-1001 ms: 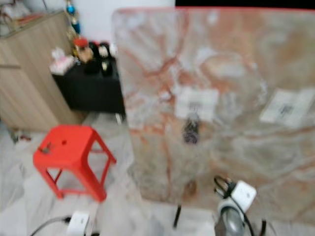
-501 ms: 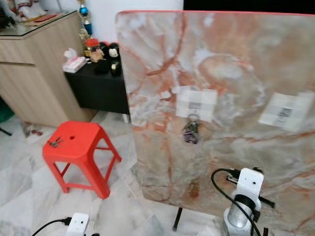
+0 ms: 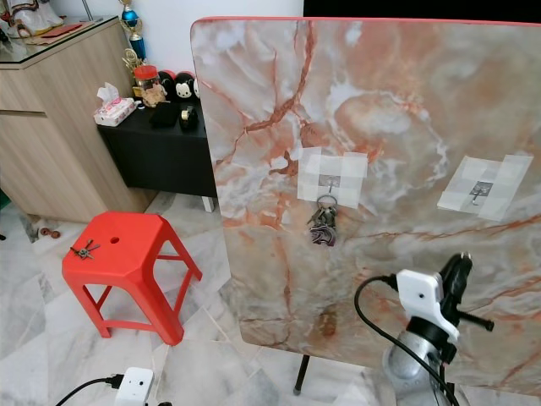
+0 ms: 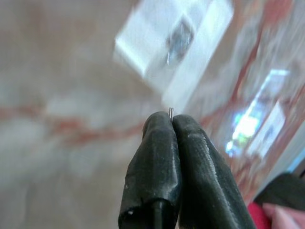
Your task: Hang keys on a hook
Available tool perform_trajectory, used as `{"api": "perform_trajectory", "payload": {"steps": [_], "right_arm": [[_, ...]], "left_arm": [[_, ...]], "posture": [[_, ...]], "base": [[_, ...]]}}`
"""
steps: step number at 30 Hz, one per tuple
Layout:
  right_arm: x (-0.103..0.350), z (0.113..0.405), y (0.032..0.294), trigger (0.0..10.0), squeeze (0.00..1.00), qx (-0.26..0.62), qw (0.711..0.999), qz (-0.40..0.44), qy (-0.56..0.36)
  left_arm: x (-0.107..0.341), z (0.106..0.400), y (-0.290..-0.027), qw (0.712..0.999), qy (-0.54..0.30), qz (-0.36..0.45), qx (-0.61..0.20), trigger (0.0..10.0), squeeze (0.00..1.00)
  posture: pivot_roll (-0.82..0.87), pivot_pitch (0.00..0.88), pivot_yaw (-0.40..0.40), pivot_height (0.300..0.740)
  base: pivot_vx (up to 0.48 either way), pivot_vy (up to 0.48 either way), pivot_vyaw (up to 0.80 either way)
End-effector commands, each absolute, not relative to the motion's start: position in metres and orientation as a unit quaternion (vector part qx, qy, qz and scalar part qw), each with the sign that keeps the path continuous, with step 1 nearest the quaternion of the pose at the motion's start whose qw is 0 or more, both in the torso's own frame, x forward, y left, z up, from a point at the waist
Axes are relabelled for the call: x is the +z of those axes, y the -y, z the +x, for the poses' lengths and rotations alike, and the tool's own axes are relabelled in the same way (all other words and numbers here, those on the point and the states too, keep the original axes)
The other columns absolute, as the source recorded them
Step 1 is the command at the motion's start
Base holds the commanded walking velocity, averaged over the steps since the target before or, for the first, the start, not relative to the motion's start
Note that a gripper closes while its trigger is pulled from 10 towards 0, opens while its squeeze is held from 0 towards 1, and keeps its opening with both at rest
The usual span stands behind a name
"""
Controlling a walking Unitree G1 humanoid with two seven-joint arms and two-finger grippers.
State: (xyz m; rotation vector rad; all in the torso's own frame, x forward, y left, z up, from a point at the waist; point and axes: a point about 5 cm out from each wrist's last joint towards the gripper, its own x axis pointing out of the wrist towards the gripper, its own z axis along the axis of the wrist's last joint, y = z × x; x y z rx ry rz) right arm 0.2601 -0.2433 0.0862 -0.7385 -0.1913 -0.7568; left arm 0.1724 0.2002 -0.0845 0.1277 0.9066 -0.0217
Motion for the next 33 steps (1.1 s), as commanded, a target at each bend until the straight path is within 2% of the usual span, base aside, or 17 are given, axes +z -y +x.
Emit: {"api": "perform_trajectory", "payload": {"steps": [1,9,11,20,33], "right_arm": [[0.093,0.263,0.242,10.0,0.00,-0.364,0.853,-0.360,0.105],[0.093,0.264,0.247,10.0,0.00,-0.392,0.848,-0.346,0.084],[0.089,0.265,0.252,10.0,0.00,-0.416,0.858,-0.296,0.062],[0.103,0.280,0.253,10.0,0.00,-0.432,0.863,-0.253,0.071],[0.115,0.291,0.254,10.0,0.00,-0.433,0.860,-0.253,0.092]], "left_arm": [[-0.086,0.169,-0.202,0.894,-0.444,0.064,-0.011,10.0,0.00],[-0.086,0.169,-0.201,0.894,-0.444,0.064,-0.013,10.0,0.00],[-0.086,0.169,-0.201,0.894,-0.444,0.064,-0.013,10.0,0.00],[-0.086,0.169,-0.202,0.893,-0.445,0.066,-0.014,10.0,0.00],[-0.086,0.169,-0.201,0.893,-0.444,0.067,-0.015,10.0,0.00]], "posture": [[0.00,0.001,0.018,0.740],[0.00,0.002,0.020,0.740],[0.00,0.001,0.020,0.740],[0.00,0.000,0.021,0.740],[0.01,0.000,0.019,0.740]], "base": [[0.000,0.000,0.00],[0.000,0.000,0.00],[0.000,0.000,0.00],[0.000,0.000,0.00],[0.000,0.000,0.00]]}}
